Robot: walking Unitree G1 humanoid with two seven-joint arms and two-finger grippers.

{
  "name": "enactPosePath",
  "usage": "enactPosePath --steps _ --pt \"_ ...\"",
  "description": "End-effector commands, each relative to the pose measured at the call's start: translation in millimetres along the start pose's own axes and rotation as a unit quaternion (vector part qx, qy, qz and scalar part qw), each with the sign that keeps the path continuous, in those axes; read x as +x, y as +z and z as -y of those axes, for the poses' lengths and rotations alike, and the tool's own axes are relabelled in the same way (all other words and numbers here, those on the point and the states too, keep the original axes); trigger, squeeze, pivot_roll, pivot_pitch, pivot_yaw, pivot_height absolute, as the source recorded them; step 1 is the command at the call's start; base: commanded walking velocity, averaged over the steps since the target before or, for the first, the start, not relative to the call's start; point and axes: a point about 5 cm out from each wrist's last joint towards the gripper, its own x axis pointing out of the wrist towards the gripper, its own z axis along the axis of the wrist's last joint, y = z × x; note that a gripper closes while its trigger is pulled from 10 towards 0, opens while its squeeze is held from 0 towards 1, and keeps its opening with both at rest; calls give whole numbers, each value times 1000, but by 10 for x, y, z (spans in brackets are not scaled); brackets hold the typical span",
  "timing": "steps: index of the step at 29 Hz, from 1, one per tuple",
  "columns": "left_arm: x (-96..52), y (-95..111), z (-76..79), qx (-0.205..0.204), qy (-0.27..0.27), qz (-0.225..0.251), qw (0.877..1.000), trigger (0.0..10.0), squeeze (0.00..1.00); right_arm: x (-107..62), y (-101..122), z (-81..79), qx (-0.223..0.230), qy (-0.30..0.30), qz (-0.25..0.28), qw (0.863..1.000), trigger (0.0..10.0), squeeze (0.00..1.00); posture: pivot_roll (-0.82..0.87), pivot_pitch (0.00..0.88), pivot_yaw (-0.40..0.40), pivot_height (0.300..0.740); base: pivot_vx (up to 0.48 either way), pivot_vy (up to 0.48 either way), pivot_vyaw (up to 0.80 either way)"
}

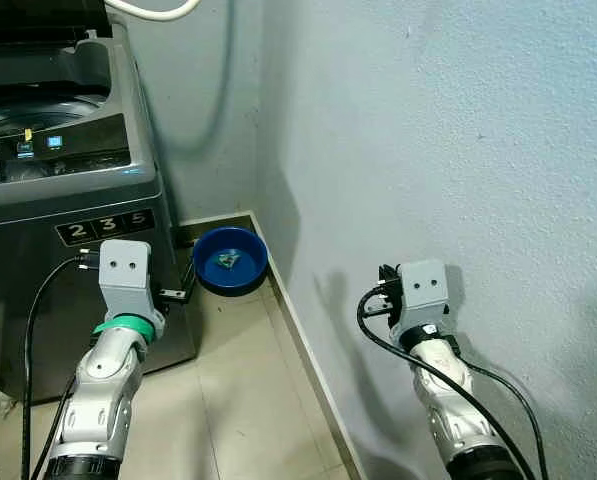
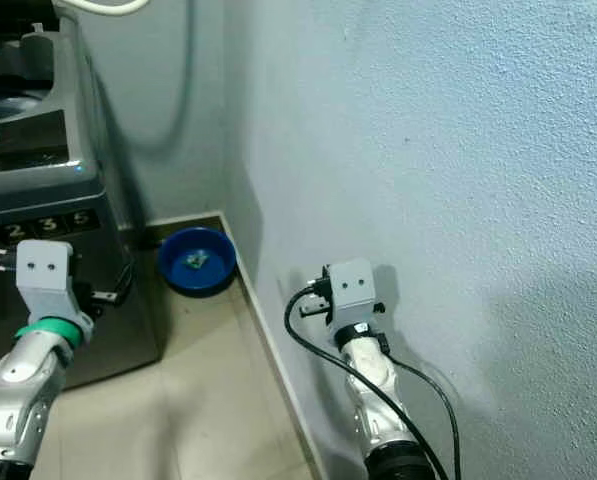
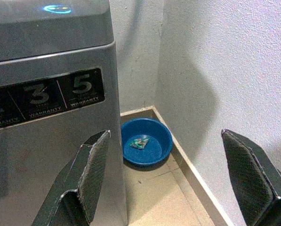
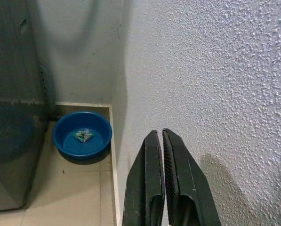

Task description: Clothes washing

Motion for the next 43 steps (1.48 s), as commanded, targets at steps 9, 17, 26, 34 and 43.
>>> enactPosePath --steps 9,17,26,34,43 --pt "-17 -44 9 2 -1 -13 1000 10000 0 -41 -56 6 1 0 -15 1000 10000 0 22 54 -36 740 0 0 0" --pt "1 -16 -12 0 2 -7 1000 10000 0 -7 -14 2 2 5 -9 1000 10000 0 24 54 -33 740 0 0 0" --pt "-2 -9 -12 1 0 -6 1000 10000 0 -14 -14 -30 5 13 -9 1000 10000 0 27 56 -31 740 0 0 0" --pt "-7 -4 -6 0 -1 -6 1000 10000 0 -21 -11 -46 5 17 -6 1000 10000 0 27 57 -30 740 0 0 0" --pt "-4 -10 -3 2 -1 -7 1000 10000 0 -22 -18 -69 12 27 -5 1000 10000 0 29 55 -30 740 0 0 785"
